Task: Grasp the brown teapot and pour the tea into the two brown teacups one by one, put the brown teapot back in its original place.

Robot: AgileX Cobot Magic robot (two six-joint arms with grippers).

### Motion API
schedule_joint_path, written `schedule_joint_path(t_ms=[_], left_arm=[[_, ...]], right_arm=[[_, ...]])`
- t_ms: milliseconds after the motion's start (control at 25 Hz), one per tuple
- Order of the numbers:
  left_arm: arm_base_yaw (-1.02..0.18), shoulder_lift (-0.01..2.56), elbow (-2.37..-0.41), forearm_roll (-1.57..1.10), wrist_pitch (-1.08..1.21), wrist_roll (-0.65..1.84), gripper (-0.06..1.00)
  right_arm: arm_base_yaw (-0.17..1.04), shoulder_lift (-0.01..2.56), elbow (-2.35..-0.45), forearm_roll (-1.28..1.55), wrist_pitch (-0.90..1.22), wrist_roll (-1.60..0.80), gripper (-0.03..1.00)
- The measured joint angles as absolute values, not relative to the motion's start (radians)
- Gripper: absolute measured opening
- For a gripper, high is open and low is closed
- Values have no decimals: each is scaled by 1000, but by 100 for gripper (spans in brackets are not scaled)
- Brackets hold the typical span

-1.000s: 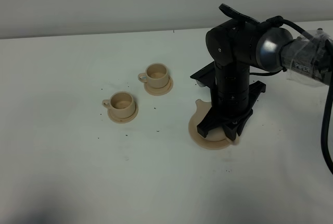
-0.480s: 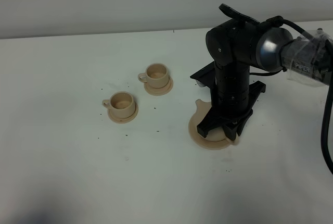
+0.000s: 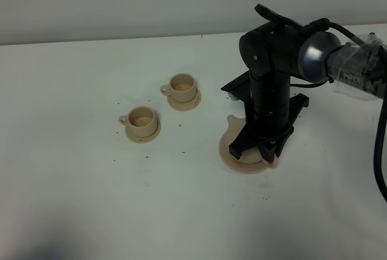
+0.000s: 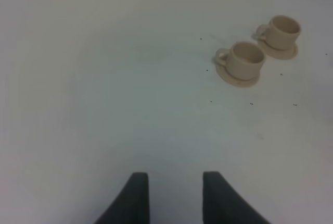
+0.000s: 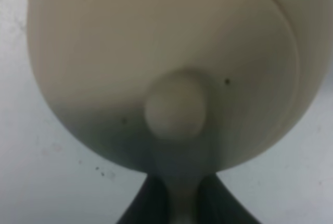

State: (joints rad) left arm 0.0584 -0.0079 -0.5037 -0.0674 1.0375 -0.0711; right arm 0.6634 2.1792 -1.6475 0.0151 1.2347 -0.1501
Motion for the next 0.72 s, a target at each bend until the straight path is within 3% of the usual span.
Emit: schedule_joint_path(t_ms=[720], left_arm=[[58,-8,-504,-67,1037,-71,28]], right_arm=[[663,2127,-1647,0,1223,-132,11]])
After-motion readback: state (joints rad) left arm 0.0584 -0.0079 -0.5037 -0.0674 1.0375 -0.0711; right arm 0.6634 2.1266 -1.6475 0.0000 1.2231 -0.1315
